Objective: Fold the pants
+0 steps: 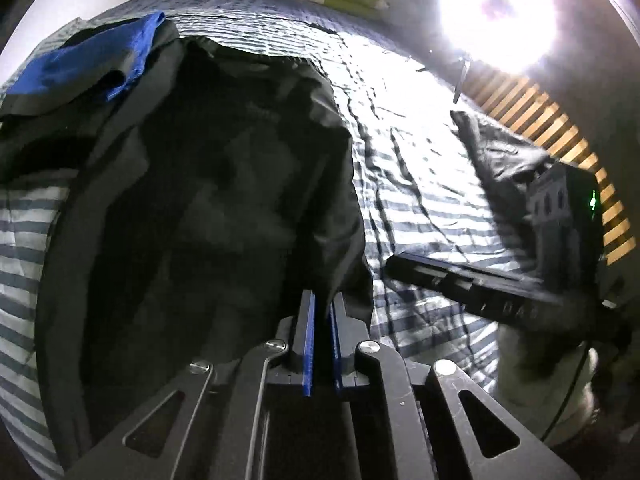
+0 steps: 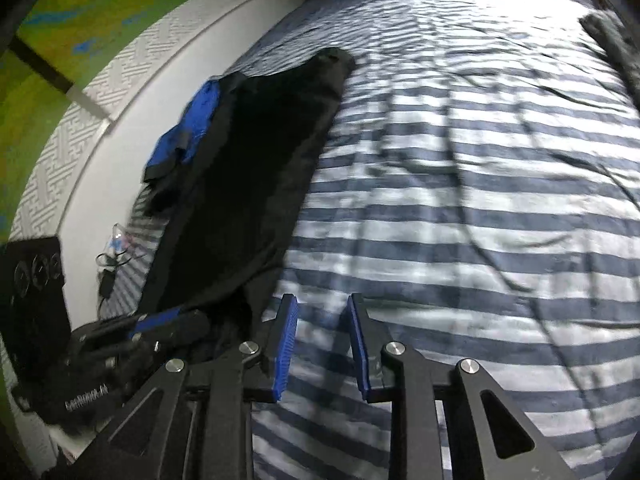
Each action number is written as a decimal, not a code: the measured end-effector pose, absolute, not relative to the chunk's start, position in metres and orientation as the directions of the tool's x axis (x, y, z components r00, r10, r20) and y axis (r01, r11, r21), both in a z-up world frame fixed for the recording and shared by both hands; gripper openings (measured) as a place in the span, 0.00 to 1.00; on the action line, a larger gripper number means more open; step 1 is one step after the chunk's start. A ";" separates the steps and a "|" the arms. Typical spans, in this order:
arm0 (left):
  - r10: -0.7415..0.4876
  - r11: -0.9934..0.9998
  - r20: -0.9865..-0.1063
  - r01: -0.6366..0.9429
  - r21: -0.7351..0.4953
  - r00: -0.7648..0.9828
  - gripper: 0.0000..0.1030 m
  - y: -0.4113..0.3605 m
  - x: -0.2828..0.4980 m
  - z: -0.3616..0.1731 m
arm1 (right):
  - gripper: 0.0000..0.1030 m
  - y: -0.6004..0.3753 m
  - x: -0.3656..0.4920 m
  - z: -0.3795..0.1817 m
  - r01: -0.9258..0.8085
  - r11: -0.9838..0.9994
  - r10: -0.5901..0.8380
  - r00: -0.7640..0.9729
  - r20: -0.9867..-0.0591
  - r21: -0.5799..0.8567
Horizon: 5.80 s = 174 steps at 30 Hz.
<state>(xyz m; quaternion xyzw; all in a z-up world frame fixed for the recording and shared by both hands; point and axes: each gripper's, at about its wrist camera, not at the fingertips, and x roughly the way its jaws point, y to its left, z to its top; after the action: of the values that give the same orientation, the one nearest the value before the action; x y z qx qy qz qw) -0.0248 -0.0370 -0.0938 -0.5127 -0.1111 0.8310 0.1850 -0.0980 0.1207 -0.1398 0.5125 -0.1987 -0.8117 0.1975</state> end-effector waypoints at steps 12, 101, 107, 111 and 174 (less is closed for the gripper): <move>0.449 -0.892 -0.763 -0.183 -0.414 -0.465 0.06 -0.056 -0.014 -0.069 | 0.28 0.052 -0.095 -0.125 0.261 -0.876 -0.481 -0.427 -0.766 0.405; 0.289 -0.941 -0.823 0.011 -0.337 -0.489 0.48 -0.210 0.131 -0.097 | 0.40 0.033 0.076 -0.114 0.102 -0.865 -0.493 -0.364 -0.790 0.492; 0.314 -0.936 -0.831 -0.005 -0.352 -0.459 0.40 -0.205 0.129 -0.103 | 0.34 0.008 0.068 -0.133 0.109 -0.896 -0.444 -0.284 -0.850 0.432; 0.300 -0.942 -0.844 0.004 -0.337 -0.445 0.10 -0.202 0.129 -0.105 | 0.05 0.012 0.071 -0.139 0.101 -0.881 -0.472 -0.263 -0.841 0.463; 0.273 -0.956 -0.877 -0.011 -0.293 -0.395 0.61 -0.175 -0.070 -0.089 | 0.48 0.084 -0.074 -0.119 0.041 -0.890 -0.433 -0.394 -0.811 0.455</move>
<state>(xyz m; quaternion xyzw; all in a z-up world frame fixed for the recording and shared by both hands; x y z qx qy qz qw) -0.0702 -0.1745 -0.0894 -0.5430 -0.1209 0.8265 0.0860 -0.0745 0.0844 -0.1190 0.5311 -0.1845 -0.8141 0.1454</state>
